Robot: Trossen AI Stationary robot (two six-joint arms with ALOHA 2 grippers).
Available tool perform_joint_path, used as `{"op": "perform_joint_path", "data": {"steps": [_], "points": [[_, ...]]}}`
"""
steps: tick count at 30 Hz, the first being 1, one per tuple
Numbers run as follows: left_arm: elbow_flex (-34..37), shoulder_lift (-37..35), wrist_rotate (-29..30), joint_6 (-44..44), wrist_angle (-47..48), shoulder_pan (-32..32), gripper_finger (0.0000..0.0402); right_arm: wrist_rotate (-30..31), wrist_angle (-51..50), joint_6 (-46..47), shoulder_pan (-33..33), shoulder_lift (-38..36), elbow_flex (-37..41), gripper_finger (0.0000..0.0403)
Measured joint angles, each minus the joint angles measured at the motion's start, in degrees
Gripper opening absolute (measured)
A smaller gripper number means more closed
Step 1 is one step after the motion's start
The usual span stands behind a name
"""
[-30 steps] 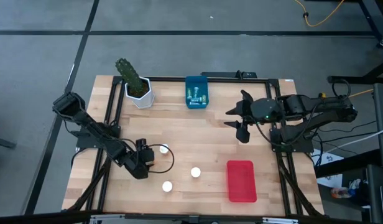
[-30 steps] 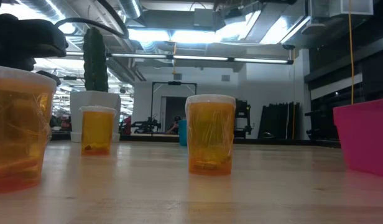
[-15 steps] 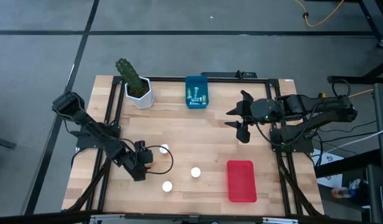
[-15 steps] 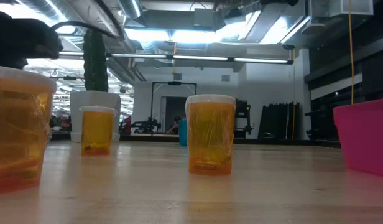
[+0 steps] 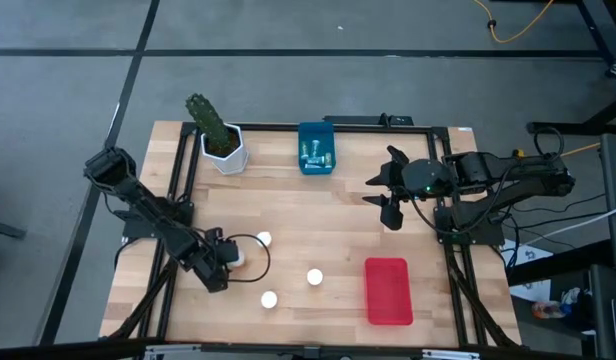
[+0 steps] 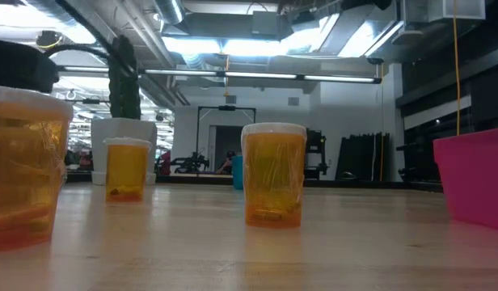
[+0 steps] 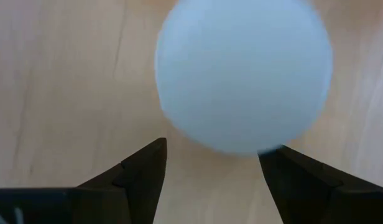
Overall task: Pick and place medicine bottles into bin by pill shape (circle, oval)
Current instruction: Adjust the large orange pill bottles
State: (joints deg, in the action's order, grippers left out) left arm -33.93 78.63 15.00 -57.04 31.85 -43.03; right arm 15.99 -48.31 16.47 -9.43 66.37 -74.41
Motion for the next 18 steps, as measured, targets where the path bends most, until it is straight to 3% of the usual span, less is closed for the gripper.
{"op": "perform_joint_path", "data": {"steps": [11,18], "points": [[-0.02,-0.02,0.44,-5.38,3.10,-0.68,0.0242,0.02,0.24,0.02,0.00,0.00,0.09,0.0201],[-0.04,-0.02,-0.01,-5.48,-0.58,-0.65,0.0172,0.04,1.43,0.02,0.02,-0.02,2.21,0.0201]]}}
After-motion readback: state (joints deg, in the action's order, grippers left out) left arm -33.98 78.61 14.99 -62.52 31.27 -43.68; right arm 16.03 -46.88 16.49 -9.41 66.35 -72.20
